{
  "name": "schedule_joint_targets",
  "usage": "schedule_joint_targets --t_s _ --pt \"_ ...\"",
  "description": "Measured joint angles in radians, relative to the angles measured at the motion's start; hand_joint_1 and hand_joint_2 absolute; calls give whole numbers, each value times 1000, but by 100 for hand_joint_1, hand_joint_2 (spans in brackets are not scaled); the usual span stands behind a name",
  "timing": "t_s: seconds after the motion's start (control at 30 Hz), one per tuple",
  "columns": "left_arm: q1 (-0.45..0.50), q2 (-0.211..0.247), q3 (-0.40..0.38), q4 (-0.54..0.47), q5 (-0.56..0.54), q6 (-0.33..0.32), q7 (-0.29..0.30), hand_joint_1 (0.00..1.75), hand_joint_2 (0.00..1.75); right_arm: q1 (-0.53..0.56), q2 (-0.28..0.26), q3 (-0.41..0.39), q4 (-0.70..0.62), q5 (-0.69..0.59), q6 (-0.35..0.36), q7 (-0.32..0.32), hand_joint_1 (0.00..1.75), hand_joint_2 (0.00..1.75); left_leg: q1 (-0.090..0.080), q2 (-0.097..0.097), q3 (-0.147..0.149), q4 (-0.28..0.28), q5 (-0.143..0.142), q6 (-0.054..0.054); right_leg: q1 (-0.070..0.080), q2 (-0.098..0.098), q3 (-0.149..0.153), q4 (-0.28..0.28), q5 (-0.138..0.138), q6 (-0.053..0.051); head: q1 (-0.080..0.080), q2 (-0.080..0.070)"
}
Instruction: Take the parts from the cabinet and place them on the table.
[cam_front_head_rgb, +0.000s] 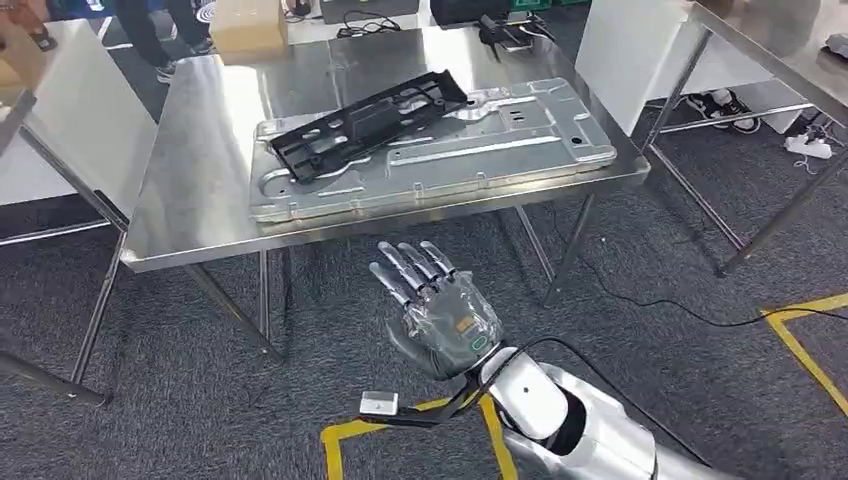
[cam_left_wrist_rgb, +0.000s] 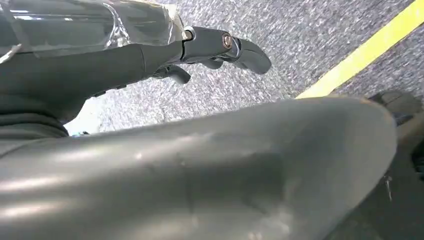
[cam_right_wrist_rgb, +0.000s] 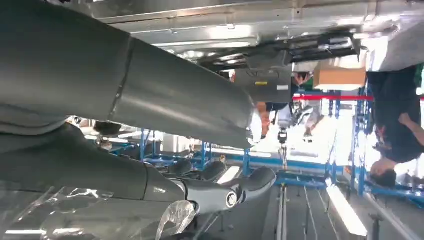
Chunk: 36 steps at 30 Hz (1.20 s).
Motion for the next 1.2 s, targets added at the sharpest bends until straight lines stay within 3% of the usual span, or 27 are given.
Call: schedule_joint_targets --t_s 0.07,0.1,0.13,0.17,0.23,0.27,0.3,0.33,0.37,0.4,0.43,0.47,0.5,0.57,0.6,0.63,0.7,0.73,0.77,0.8,0.83,0.9,0.93,0.97,1.03,1.13,1.2 --pt "3 0 0 0 1 1 0 0 0 1 1 0 -1 -3 2 0 0 0 4 -1 -8 -8 23 -8 10 0 -16 7 11 -17 0 0" --pt "7 1 0 0 1 0 0 0 0 1 0 0 0 -6 4 -2 0 0 8 -1 -15 -6 27 -12 4 -4 -25 4 23 -31 0 0" --pt "9 1 0 0 4 1 1 0 0 1 1 0 0 -11 8 -2 0 0 13 -1 -23 14 -16 -20 5 -6 -36 4 35 -39 -1 0" --pt "12 1 0 0 4 0 1 0 0 1 2 0 -1 -13 9 -2 0 0 13 -1 -39 65 -83 -27 5 -6 -50 4 48 -47 0 0" --pt "10 0 0 0 4 0 1 0 0 1 3 0 0 -19 9 -1 0 0 15 -1 -79 232 -209 -36 7 -6 -84 5 74 -51 0 0" --pt "8 0 0 0 3 0 1 0 0 2 3 1 0 -22 9 -1 0 0 15 -1 -91 305 -236 -36 9 -6 -102 5 86 -51 0 0" --pt "8 0 0 0 3 0 1 0 0 4 3 1 0 -33 10 0 0 0 15 -1 -88 343 -228 -35 11 -6 -119 6 99 -51 0 0" --pt "8 0 0 0 3 0 1 0 0 10 3 1 0 -57 10 4 0 0 15 -1 -66 342 -195 -31 13 -6 -136 6 111 -51 0 0" --pt "8 0 0 0 4 2 1 0 0 18 3 0 0 -92 10 7 0 0 13 -2 -27 305 -155 -24 16 -6 -149 6 122 -51 0 0" --pt "7 0 0 0 10 6 1 0 0 30 4 -1 3 -127 6 9 0 0 8 -1 31 230 -123 -12 19 -6 -161 6 133 -50 0 0" --pt "5 0 2 0 19 14 1 0 0 42 7 -1 10 -159 -3 14 0 0 0 -2 108 126 -123 6 20 -6 -169 6 144 -49 0 0" --pt "2 3 3 0 24 19 6 0 0 58 13 -4 19 -186 -13 22 0 0 -9 -1 180 26 -156 25 20 -8 -173 7 151 -44 0 0" --pt "-2 -2 6 0 27 27 10 0 0 87 16 -13 40 -224 -43 35 0 0 -12 -1 211 -45 -172 27 19 -11 -174 4 160 -39 0 0" --pt "-6 -3 7 0 31 31 13 0 0 154 26 -32 107 -304 -127 38 0 0 -20 -3 202 -50 -175 31 12 -17 -176 -6 177 -25 0 0" --pt "-5 -6 7 0 32 31 13 0 0 194 31 -44 152 -352 -180 29 0 0 -17 -7 198 -62 -162 40 15 -20 -174 -12 185 -13 0 0" --pt "-1 -12 7 0 32 31 16 0 0 235 30 -66 218 -406 -260 7 0 0 -6 -6 197 -74 -139 35 11 -16 -179 -3 175 -11 0 0" --pt "2 -12 7 0 32 32 20 0 0 294 32 -106 347 -501 -358 -46 0 0 -4 -13 176 -75 -115 46 12 -8 -211 87 57 -4 1 0" --pt "2 -15 7 0 27 33 23 0 0 317 32 -125 416 -551 -383 -64 0 0 -4 -13 164 -75 -105 44 10 -7 -233 161 5 1 0 0" --pt "4 -18 7 0 22 35 30 0 0 345 32 -151 497 -614 -403 -80 0 0 -4 -13 150 -74 -96 43 9 -7 -255 245 -26 6 1 0" --pt "6 -20 7 0 20 38 34 0 0 373 32 -173 560 -674 -407 -96 0 0 -4 -13 139 -72 -87 41 7 -7 -264 299 -17 11 0 0" --pt "8 -23 7 0 20 40 35 0 0 396 33 -195 619 -743 -404 -115 0 0 -4 -12 130 -71 -81 39 5 -8 -256 309 12 13 1 0" --pt "11 -26 7 0 21 43 37 0 0 458 34 -259 762 -910 -376 -155 0 0 -1 -10 116 -57 -76 34 2 -8 -170 206 87 16 0 0" --pt "11 -26 7 0 27 45 39 0 0 498 34 -294 835 -1005 -346 -161 0 0 1 -10 107 -46 -77 31 0 -11 -101 108 96 20 0 0" --pt "10 -25 7 0 35 48 40 0 0 538 35 -327 898 -1084 -323 -161 0 0 -4 -10 98 -32 -80 24 0 -14 -49 27 58 26 1 0" --pt "10 -26 10 0 50 57 46 0 0 626 41 -402 1009 -1221 -285 -142 0 0 -8 -11 81 -7 -83 18 2 -9 -43 -2 33 0 0 0" --pt "17 -25 21 0 71 69 51 0 0 729 68 -507 1148 -1320 -248 -80 0 0 -3 -10 76 9 -92 7 1 -13 -47 1 39 -22 0 0" --pt "20 -26 26 0 78 72 51 0 0 771 76 -541 1207 -1311 -199 -17 0 0 4 -9 36 110 -175 -10 1 -14 -56 1 47 -34 -1 0"
